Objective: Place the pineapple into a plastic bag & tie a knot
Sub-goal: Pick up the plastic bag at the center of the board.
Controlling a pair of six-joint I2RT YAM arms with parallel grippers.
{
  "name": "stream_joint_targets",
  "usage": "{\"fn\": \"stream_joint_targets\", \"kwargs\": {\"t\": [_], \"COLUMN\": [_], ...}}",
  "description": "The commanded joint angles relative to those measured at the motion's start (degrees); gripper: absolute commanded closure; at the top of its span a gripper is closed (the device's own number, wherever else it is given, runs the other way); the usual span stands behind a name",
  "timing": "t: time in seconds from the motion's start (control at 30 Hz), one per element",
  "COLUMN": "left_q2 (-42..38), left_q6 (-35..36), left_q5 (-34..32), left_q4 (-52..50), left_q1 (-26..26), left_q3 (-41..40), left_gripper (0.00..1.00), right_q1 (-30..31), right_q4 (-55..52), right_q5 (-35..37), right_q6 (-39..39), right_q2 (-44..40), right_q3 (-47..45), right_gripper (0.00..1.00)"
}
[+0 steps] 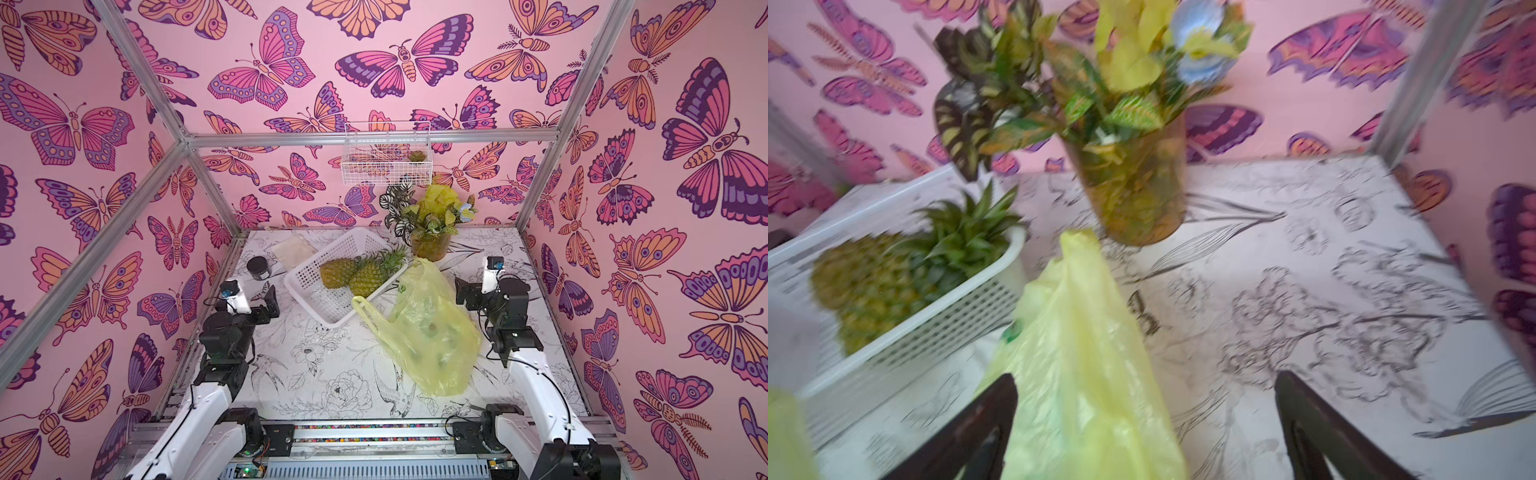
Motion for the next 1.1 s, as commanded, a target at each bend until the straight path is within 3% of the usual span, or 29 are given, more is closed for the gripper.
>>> {"fn": "stream_joint_targets", "kwargs": {"t": [0.0, 0.13, 0.33, 0.73, 0.83, 0.93, 1.0, 1.07], "left_q2": [-3.8, -5.5, 0.0, 12.5, 14.5, 16.2, 17.0, 17.6], "left_q6": [-3.7, -6.2, -1.3, 1.5, 1.8, 2.1, 2.2, 2.3], "left_q5": [11.9, 18.9, 23.2, 29.6, 29.6, 30.1, 30.2, 31.1], "left_q4": [-14.5, -15.5, -16.9, -17.0, -17.0, -17.0, -17.0, -17.0], "left_q1": [-0.2, -3.4, -12.1, -18.0, -18.2, -18.2, -18.3, -18.4], "left_q3": [2.4, 3.3, 7.4, 12.9, 13.9, 14.8, 15.2, 15.8], "left_gripper": [0.03, 0.03, 0.03, 0.04, 0.05, 0.06, 0.06, 0.06], "right_q1": [2.4, 12.3, 25.9, 33.7, 34.2, 34.3, 34.2, 34.3], "right_q4": [-17.2, -18.9, -6.9, -8.7, -8.2, -7.8, -8.4, -10.0], "right_q5": [-14.3, -15.6, -16.2, -18.6, -21.2, -21.2, -23.1, -23.4], "right_q6": [0.1, -5.1, -9.2, -7.1, -6.4, -6.4, -7.0, -8.0], "right_q2": [-0.2, -1.2, 6.6, 35.8, 39.8, 42.2, 42.7, 41.9], "right_q3": [2.5, 3.0, 3.6, 21.4, 23.4, 24.6, 25.5, 26.0], "right_gripper": [0.08, 0.08, 0.10, 0.24, 0.38, 0.67, 0.92, 1.00]}}
